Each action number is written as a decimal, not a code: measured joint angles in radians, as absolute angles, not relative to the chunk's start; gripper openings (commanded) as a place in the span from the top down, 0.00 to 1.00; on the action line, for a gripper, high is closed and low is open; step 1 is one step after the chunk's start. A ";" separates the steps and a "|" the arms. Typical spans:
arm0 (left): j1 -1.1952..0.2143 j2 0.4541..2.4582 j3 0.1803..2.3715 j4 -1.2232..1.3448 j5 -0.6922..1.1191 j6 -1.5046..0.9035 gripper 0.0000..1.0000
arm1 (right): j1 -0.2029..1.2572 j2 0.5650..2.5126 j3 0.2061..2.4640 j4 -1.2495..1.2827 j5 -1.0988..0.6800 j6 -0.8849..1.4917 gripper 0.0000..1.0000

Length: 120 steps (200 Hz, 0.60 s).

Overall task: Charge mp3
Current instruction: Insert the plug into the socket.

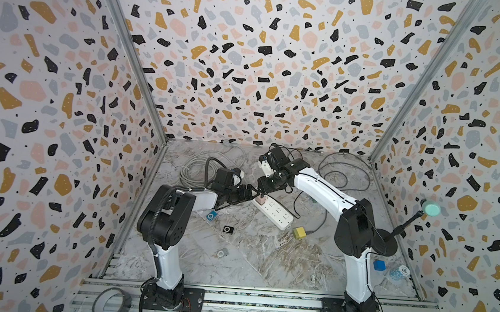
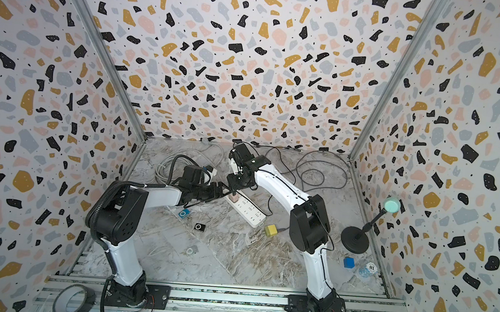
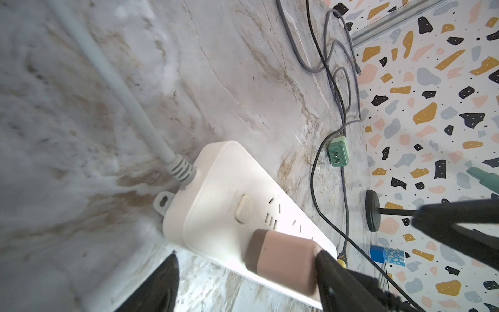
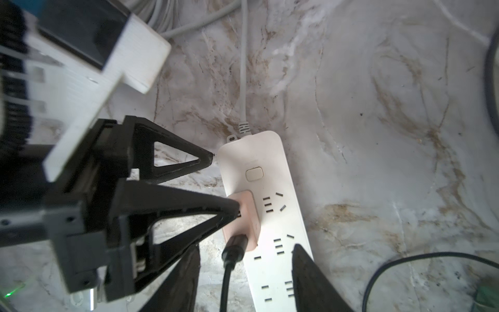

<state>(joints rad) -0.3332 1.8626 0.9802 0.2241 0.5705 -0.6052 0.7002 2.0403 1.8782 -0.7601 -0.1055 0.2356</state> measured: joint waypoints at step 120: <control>-0.336 1.857 0.980 0.213 0.566 -0.604 0.28 | 0.718 2.051 1.798 -0.733 -0.091 0.268 0.49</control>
<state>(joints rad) -0.3359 1.8568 0.9802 0.2134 0.5663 -0.6041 0.7177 2.0510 1.7981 -0.7326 -0.0910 0.2680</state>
